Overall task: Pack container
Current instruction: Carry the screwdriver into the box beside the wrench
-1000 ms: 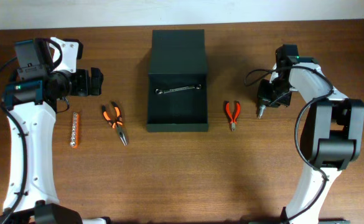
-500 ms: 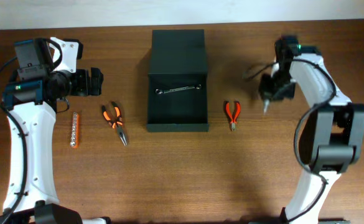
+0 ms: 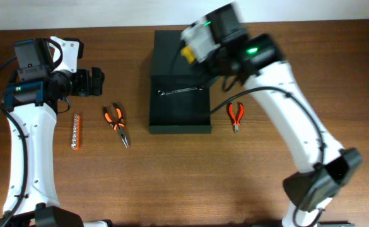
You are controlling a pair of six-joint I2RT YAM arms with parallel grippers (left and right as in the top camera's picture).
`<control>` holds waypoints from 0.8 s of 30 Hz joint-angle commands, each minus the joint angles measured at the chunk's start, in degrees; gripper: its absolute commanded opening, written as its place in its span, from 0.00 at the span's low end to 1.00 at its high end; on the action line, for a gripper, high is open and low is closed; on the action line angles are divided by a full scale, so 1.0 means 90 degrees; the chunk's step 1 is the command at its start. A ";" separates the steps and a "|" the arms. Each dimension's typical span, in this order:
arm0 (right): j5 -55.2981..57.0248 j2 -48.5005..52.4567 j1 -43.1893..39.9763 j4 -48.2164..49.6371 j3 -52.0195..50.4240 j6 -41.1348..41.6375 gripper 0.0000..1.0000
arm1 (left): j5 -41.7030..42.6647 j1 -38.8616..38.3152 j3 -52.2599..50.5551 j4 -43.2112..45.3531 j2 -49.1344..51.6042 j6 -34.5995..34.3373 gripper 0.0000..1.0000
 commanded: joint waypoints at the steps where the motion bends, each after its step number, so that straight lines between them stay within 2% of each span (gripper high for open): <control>1: -0.0029 0.0517 0.0330 -0.0073 -0.0034 -0.2006 0.04 | 0.0007 0.0019 0.0148 0.0010 0.0058 0.0102 0.99; 5: 0.0027 0.1052 0.0488 -0.0083 -0.0046 -0.3223 0.05 | 0.0007 0.0019 0.0148 -0.0053 0.0058 0.0102 1.00; 8: 0.0034 0.1433 0.0476 -0.0080 -0.0046 -0.4148 0.09 | 0.0007 0.0019 0.0148 -0.0121 0.0058 0.0104 0.99; 12: 0.0029 0.1921 0.0425 -0.0068 -0.0046 -0.5061 0.09 | 0.0007 0.0019 0.0148 -0.0124 0.0058 0.0104 1.00; 24: 0.0153 0.2878 0.0070 0.0891 -0.0046 -0.5328 0.11 | 0.0007 0.0019 0.0148 -0.0126 0.0058 0.0104 1.00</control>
